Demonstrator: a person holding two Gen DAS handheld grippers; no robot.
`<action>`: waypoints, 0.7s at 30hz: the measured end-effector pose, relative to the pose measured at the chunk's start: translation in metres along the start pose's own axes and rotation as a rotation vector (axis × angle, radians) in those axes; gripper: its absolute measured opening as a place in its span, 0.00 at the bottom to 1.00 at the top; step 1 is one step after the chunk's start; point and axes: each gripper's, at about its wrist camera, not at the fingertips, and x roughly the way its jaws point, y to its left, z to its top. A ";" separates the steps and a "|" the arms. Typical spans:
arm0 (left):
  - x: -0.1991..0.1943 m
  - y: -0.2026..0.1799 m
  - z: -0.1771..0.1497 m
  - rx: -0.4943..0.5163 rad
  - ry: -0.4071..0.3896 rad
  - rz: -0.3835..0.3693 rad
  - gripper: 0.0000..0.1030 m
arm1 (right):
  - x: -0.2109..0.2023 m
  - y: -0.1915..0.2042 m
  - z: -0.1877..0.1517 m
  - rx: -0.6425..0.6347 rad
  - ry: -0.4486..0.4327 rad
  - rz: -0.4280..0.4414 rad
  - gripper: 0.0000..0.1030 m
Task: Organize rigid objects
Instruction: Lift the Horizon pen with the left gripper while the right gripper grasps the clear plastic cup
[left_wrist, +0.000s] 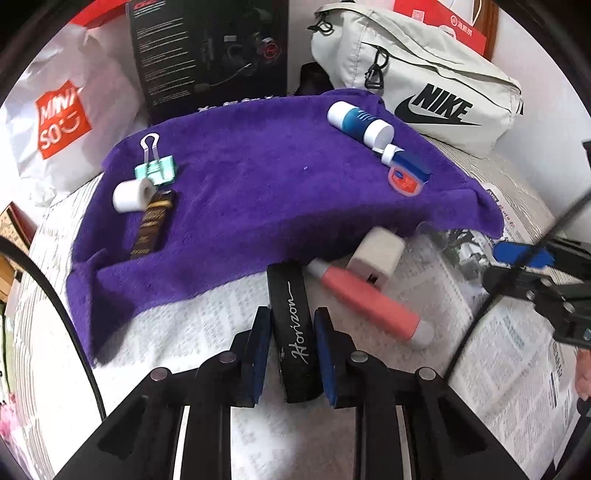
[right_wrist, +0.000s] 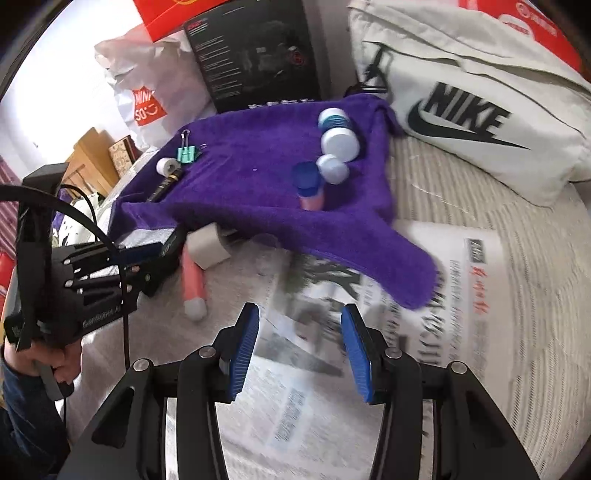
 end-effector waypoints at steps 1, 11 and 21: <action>-0.002 0.003 -0.003 -0.001 0.000 0.006 0.23 | 0.003 0.004 0.002 -0.016 -0.005 -0.002 0.45; -0.018 0.042 -0.030 -0.071 0.002 0.034 0.24 | 0.039 0.023 0.021 -0.100 -0.016 -0.071 0.41; -0.019 0.050 -0.031 -0.083 -0.023 0.009 0.24 | 0.043 0.033 0.020 -0.171 -0.033 -0.116 0.26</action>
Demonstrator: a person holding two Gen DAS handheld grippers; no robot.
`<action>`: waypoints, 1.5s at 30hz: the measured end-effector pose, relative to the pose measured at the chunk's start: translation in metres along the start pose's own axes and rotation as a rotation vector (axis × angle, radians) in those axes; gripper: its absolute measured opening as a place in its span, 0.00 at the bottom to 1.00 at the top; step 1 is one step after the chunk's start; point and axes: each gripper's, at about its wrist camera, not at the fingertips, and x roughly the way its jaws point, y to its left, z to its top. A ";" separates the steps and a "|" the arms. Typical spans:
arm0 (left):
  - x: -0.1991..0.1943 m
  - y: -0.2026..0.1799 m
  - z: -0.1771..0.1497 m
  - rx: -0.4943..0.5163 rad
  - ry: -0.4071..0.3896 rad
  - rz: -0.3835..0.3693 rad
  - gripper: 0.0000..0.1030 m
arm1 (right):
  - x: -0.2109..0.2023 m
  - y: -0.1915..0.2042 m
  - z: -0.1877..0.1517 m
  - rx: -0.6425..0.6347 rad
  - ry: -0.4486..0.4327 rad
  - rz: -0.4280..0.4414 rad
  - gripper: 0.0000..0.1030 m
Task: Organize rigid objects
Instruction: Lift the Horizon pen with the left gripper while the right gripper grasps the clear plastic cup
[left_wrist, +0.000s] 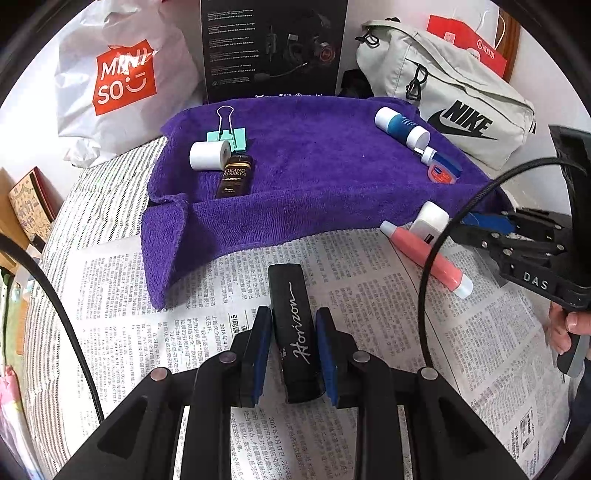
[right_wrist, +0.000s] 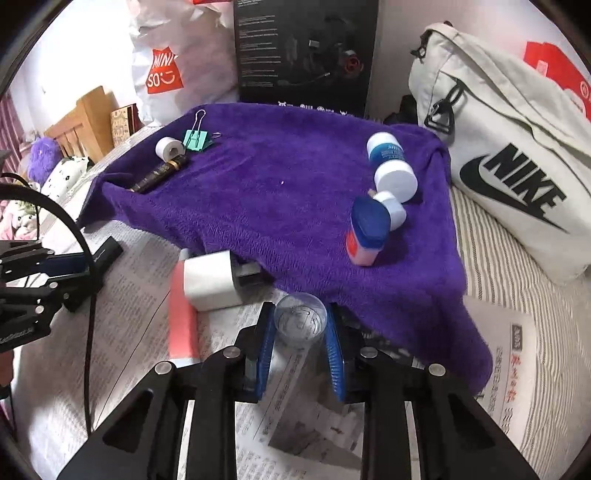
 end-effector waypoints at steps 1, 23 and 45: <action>0.000 0.000 0.000 -0.002 -0.002 -0.004 0.24 | -0.003 -0.002 -0.002 0.007 0.007 -0.006 0.26; -0.002 0.000 0.006 -0.013 0.014 0.009 0.21 | -0.029 -0.015 -0.017 0.053 -0.004 0.033 0.26; -0.001 0.005 0.007 0.021 0.048 0.025 0.21 | -0.033 -0.016 0.002 0.020 -0.014 0.071 0.26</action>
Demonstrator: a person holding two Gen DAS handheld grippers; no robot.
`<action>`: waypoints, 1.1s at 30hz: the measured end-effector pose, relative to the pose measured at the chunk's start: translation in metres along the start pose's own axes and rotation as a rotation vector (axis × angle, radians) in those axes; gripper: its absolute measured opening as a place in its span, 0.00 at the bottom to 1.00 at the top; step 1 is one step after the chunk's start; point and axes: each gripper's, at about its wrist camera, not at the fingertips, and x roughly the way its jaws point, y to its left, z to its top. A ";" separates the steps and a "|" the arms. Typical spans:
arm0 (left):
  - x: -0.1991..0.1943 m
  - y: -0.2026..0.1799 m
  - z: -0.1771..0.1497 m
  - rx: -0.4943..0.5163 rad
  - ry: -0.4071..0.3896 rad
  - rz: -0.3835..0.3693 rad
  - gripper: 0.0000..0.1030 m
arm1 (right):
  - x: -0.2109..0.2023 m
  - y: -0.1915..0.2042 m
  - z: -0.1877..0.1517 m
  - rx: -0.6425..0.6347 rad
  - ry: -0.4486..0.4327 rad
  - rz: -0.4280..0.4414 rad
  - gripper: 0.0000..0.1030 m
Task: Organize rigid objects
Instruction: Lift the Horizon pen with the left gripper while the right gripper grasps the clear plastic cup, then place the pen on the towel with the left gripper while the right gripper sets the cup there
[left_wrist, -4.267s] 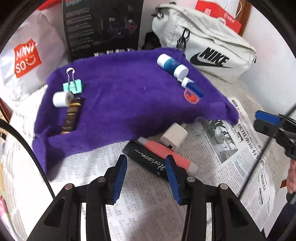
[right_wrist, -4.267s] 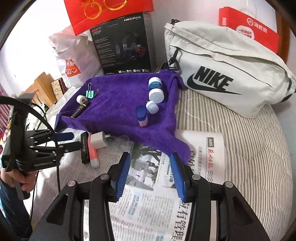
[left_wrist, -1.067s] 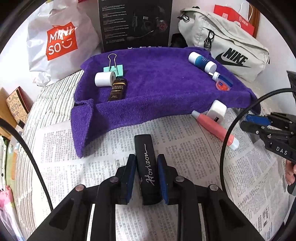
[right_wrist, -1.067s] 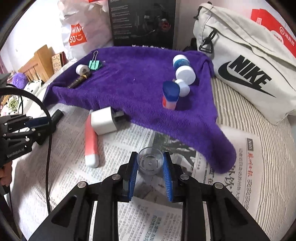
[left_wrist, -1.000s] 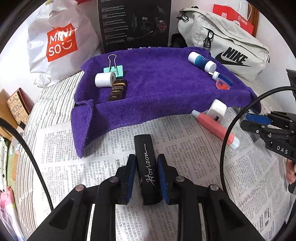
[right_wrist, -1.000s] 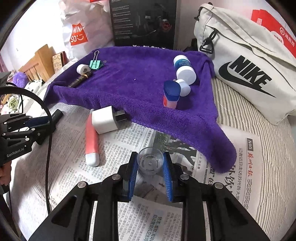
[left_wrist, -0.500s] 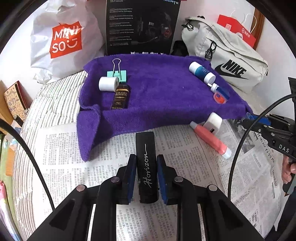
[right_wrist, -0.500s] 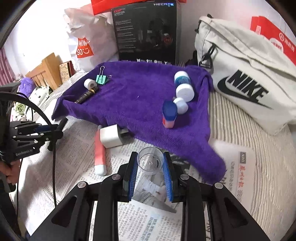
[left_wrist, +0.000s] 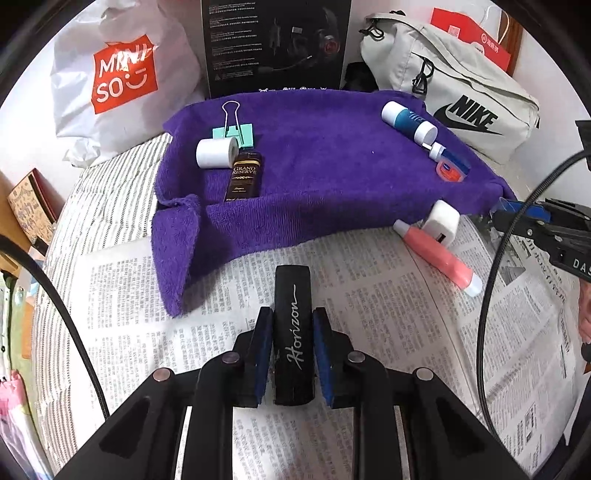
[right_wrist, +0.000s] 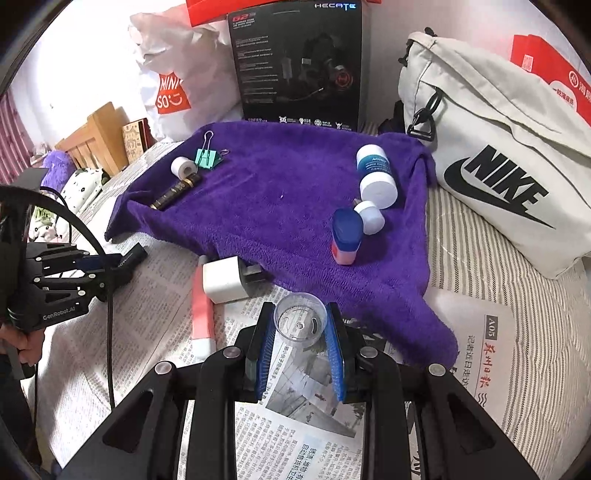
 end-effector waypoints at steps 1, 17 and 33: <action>-0.001 0.001 -0.001 0.002 0.003 0.008 0.21 | 0.001 0.000 -0.001 0.001 0.004 0.000 0.26; -0.006 0.005 -0.001 -0.016 -0.009 -0.056 0.20 | 0.000 0.003 -0.001 -0.002 -0.006 0.017 0.26; -0.024 0.009 0.045 0.008 -0.071 -0.070 0.20 | -0.009 -0.012 0.026 0.015 -0.058 0.030 0.26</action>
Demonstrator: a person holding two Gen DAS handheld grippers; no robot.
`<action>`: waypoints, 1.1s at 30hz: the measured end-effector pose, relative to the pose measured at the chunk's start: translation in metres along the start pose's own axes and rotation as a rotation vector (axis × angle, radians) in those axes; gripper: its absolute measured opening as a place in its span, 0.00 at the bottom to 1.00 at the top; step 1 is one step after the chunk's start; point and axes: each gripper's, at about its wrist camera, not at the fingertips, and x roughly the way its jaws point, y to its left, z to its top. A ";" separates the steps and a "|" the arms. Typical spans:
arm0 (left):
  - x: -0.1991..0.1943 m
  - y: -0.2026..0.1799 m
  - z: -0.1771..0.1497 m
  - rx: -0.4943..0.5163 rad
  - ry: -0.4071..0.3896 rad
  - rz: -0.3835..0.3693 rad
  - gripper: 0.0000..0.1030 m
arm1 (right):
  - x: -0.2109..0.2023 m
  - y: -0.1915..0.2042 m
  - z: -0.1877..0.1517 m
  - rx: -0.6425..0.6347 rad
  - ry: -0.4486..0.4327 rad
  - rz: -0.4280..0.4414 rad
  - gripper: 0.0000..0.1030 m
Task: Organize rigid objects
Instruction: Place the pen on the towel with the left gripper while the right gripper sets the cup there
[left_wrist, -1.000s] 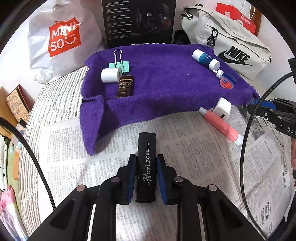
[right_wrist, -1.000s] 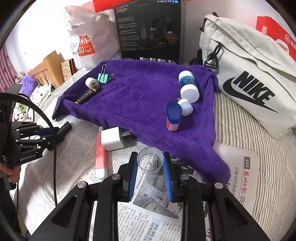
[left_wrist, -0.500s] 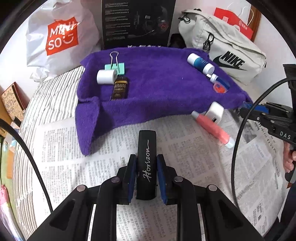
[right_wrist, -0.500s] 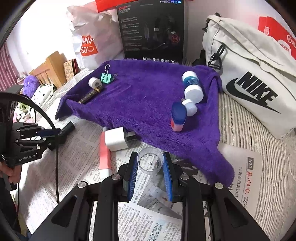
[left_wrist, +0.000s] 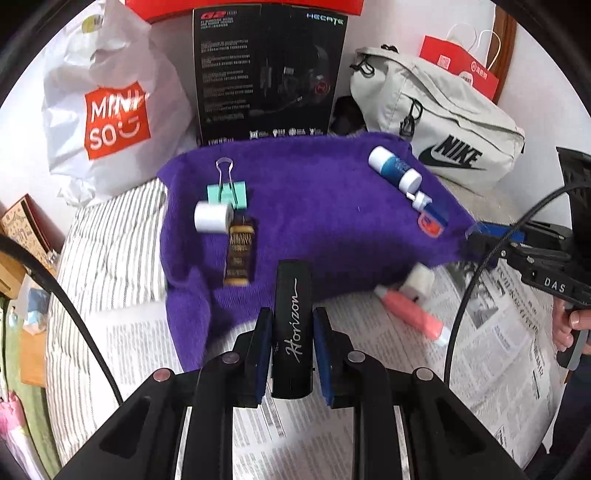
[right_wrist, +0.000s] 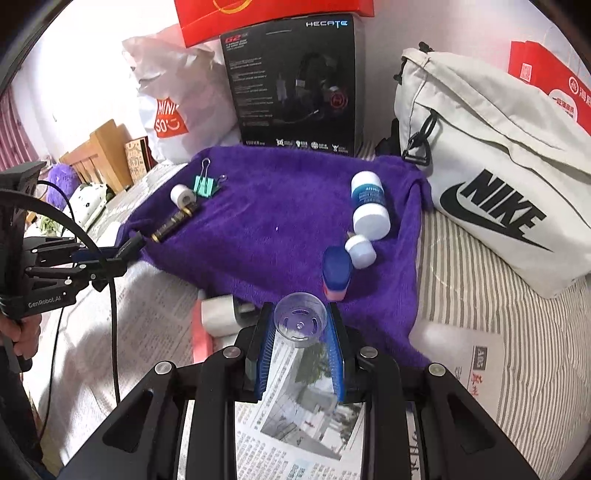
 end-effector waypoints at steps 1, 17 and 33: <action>0.000 0.001 0.005 0.002 -0.005 -0.001 0.20 | 0.000 0.000 0.002 -0.001 -0.004 0.000 0.26; 0.033 0.026 0.041 -0.032 0.007 -0.007 0.20 | 0.030 -0.001 0.055 -0.052 -0.019 -0.038 0.26; 0.047 0.040 0.045 -0.043 0.034 -0.005 0.20 | 0.124 -0.013 0.093 -0.113 0.095 -0.109 0.26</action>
